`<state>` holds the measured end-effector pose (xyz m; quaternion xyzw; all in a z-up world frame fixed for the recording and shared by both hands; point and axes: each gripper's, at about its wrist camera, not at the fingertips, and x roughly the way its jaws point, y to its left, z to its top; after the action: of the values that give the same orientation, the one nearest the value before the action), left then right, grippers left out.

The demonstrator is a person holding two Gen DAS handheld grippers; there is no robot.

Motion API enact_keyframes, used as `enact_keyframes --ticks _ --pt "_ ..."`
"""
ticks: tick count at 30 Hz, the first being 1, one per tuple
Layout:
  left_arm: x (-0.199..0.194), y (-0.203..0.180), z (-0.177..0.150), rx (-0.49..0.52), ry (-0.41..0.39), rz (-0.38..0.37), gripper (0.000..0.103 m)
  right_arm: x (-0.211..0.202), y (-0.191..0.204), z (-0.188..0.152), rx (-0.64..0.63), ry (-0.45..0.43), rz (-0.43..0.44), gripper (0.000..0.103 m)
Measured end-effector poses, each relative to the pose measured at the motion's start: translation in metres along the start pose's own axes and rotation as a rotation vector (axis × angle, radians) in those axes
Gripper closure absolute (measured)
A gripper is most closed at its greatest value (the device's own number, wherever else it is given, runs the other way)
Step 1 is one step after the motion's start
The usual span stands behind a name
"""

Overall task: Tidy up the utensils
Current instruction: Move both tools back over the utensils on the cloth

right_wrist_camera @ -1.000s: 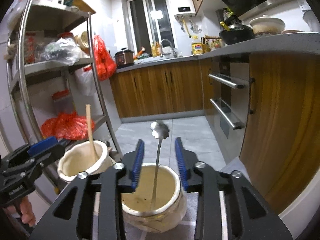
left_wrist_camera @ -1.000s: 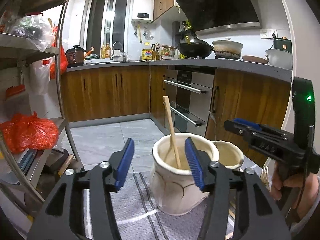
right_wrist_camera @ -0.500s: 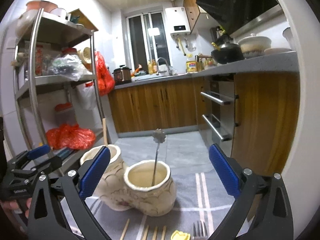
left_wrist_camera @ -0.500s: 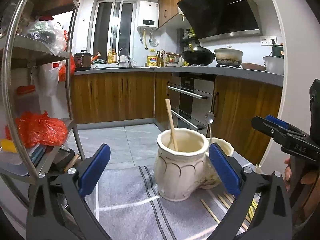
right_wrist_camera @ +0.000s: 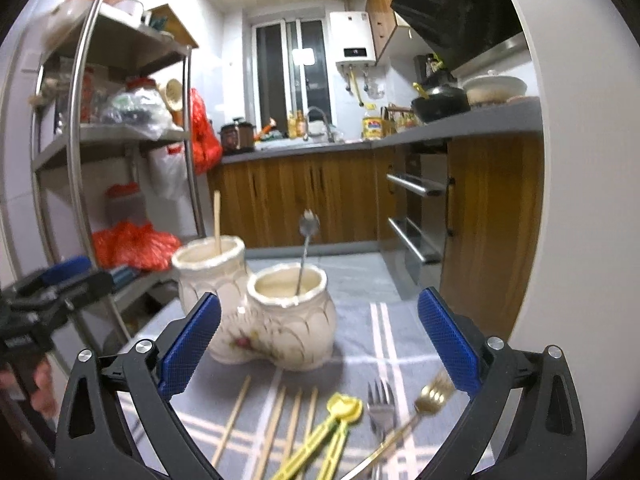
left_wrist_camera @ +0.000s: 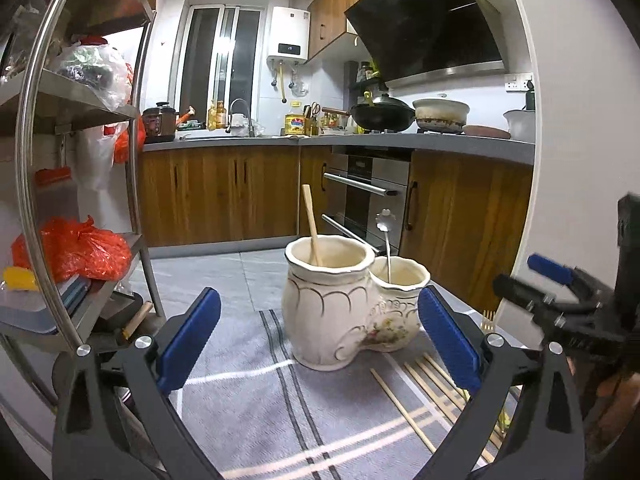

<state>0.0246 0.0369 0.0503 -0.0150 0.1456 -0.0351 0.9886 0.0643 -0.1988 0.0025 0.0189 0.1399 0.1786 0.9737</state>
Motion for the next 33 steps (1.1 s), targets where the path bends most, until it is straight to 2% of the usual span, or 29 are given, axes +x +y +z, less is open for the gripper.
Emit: enact_keyframes --ticks 3,9,18,27,33 --pt "-0.001 -0.005 -0.005 0.003 0.005 0.002 0.006 0.003 -0.004 -0.012 -0.014 0.024 -0.041 0.005" --pt "0.006 -0.011 -0.019 0.014 0.033 0.0 0.006 0.004 -0.02 -0.023 0.005 0.037 -0.051 0.005" --pt "0.017 -0.018 -0.037 0.024 0.087 -0.008 0.006 0.008 -0.05 -0.035 0.1 0.076 -0.016 0.005" --pt "0.021 -0.022 -0.042 0.039 0.113 -0.021 0.006 0.013 -0.061 -0.039 0.145 0.111 0.004 0.005" --pt "0.021 -0.02 -0.043 0.033 0.122 -0.024 0.006 0.014 -0.065 -0.04 0.148 0.132 -0.025 0.005"
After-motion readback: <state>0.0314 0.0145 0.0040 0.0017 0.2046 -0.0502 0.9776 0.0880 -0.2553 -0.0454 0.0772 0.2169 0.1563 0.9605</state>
